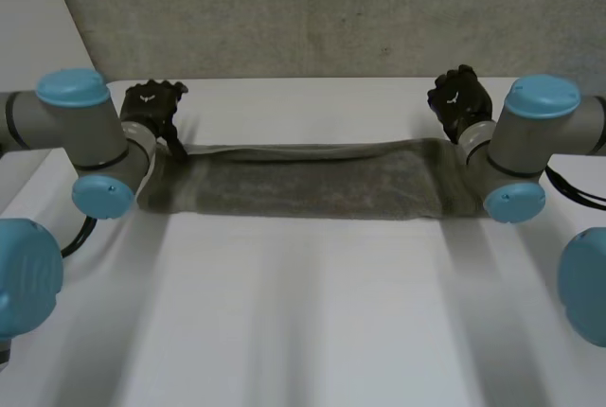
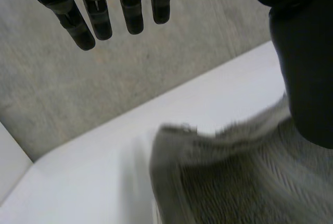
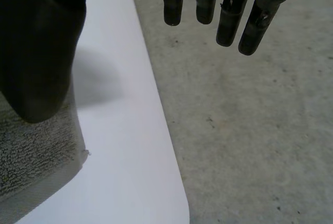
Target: Fold the towel.
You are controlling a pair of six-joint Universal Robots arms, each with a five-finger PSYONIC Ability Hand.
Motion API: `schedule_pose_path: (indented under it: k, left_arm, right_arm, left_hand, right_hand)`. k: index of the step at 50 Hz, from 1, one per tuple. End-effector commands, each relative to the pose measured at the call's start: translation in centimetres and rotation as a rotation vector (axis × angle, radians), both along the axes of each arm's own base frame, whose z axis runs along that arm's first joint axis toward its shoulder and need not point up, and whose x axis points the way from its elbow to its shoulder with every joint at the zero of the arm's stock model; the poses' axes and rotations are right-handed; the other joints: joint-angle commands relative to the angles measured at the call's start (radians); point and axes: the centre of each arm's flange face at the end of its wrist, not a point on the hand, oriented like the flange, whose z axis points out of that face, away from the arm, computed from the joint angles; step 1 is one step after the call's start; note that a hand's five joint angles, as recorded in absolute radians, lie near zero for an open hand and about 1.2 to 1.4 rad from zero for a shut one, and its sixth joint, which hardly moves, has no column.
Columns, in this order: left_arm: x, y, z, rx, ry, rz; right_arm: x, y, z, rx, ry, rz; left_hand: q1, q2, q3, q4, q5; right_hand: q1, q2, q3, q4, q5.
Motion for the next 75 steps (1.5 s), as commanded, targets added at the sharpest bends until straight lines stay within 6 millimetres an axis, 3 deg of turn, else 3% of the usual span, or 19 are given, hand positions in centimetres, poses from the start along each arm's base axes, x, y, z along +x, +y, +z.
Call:
schedule_pose_path:
  k: [1,3,8,12,17,26,29,31,37,42,43,47,61,63,66,70,72,74,75]
  left_arm:
    - [0.1,0.9,3.9,-0.058,0.02,-0.015]
    - [0.5,1.6,5.3,-0.075,0.021,-0.017]
    - [0.5,3.0,5.8,-0.072,0.018,-0.1]
    - [0.5,4.7,4.8,-0.039,0.016,-0.187]
    - [0.8,6.0,3.6,0.003,0.014,-0.196]
    - [2.0,7.8,1.9,0.073,0.006,-0.183]
    - [2.4,8.2,1.5,0.075,0.008,-0.179]
    - [2.4,8.4,1.1,0.064,0.008,-0.179]
    - [2.4,8.4,0.9,0.049,0.01,-0.179]
    - [2.5,8.4,0.9,0.049,0.01,-0.178]
    - [2.4,8.4,0.9,0.05,0.009,-0.179]
    - [2.4,8.4,0.8,0.054,0.011,-0.179]
    - [2.4,8.5,0.8,0.056,0.01,-0.179]
    - [2.4,8.5,1.0,0.051,0.011,-0.179]
    - [2.5,8.5,1.3,0.044,0.014,-0.175]
    - [2.5,8.6,1.8,0.033,0.017,-0.175]
    - [2.5,8.6,2.1,0.027,0.024,-0.173]
    - [2.5,8.6,2.4,0.022,0.025,-0.172]
    - [2.5,8.6,2.6,0.015,0.028,-0.171]
  right_arm:
    - [-0.8,2.1,5.1,-0.002,-0.123,-0.007]
    - [-1.7,3.4,7.1,0.009,-0.161,-0.019]
    - [-2.5,6.2,7.8,0.078,-0.15,-0.005]
    - [-3.0,9.3,6.8,0.212,-0.129,0.022]
    - [-3.8,10.9,5.0,0.319,-0.112,0.009]
    - [-5.8,10.6,2.4,0.417,-0.169,-0.023]
    - [-6.3,9.9,1.2,0.431,-0.184,-0.015]
    - [-6.7,8.7,-0.8,0.441,-0.187,-0.03]
    - [-7.3,7.5,-2.6,0.447,-0.185,-0.049]
    - [-7.8,6.6,-3.7,0.457,-0.182,-0.073]
    - [-8.1,6.3,-3.9,0.456,-0.181,-0.083]
    - [-9.7,5.1,-3.4,0.425,-0.179,-0.157]
    - [-16.0,2.2,-1.8,0.347,-0.102,-0.339]
    - [-17.8,0.9,-0.4,0.283,-0.069,-0.377]
    - [-18.4,-0.4,1.7,0.202,-0.046,-0.4]
    - [-17.7,-1.0,3.9,0.128,-0.036,-0.388]
    - [-13.3,-0.5,6.5,0.056,-0.064,-0.284]
    - [-13.2,-0.5,6.5,0.055,-0.065,-0.283]
    - [-9.6,0.5,7.8,0.019,-0.086,-0.191]
  left_hand:
    - [-0.096,-0.084,-0.071,-0.088,-0.223]
    - [-0.09,-0.078,-0.065,-0.082,-0.217]
    - [-0.069,-0.058,-0.044,-0.062,-0.196]
    - [-0.066,-0.055,-0.041,-0.059,-0.193]
    - [-0.066,-0.055,-0.041,-0.059,-0.193]
    - [-0.063,-0.052,-0.038,-0.056,-0.19]
    - [-0.066,-0.055,-0.041,-0.059,-0.193]
    - [-0.066,-0.055,-0.041,-0.059,-0.193]
    - [-0.066,-0.055,-0.041,-0.059,-0.193]
    - [-0.066,-0.055,-0.041,-0.059,-0.193]
    - [-0.066,-0.055,-0.041,-0.059,-0.193]
    - [-0.066,-0.055,-0.041,-0.059,-0.193]
    - [-0.066,-0.055,-0.041,-0.059,-0.193]
    - [-0.066,-0.055,-0.041,-0.059,-0.193]
    - [-0.069,-0.058,-0.044,-0.062,-0.196]
    - [-0.072,-0.061,-0.047,-0.065,-0.199]
    - [-0.075,-0.064,-0.05,-0.068,-0.202]
    - [-0.075,-0.064,-0.05,-0.068,-0.202]
    - [-0.081,-0.07,-0.056,-0.073,-0.208]
  right_hand:
    - [-0.058,-0.069,-0.066,-0.08,-0.059]
    - [-0.058,-0.069,-0.066,-0.08,-0.059]
    - [-0.058,-0.069,-0.066,-0.08,-0.059]
    - [-0.008,-0.018,-0.016,-0.029,-0.008]
    - [0.069,0.058,0.061,0.048,0.068]
    - [0.196,0.185,0.188,0.174,0.195]
    - [0.222,0.211,0.214,0.201,0.221]
    - [0.26,0.249,0.252,0.239,0.259]
    - [0.281,0.27,0.273,0.259,0.28]
    - [0.489,0.479,0.481,0.468,0.489]
    - [0.658,0.647,0.65,0.636,0.657]
    - [1.162,1.151,1.154,1.14,1.161]
    - [1.163,1.153,1.155,1.142,1.163]
    - [1.163,1.153,1.155,1.142,1.163]
    - [1.163,1.153,1.155,1.142,1.163]
    - [1.163,1.153,1.155,1.142,1.163]
    - [1.163,1.153,1.155,1.142,1.163]
    - [1.163,1.153,1.155,1.142,1.163]
    - [1.163,1.153,1.155,1.142,1.163]
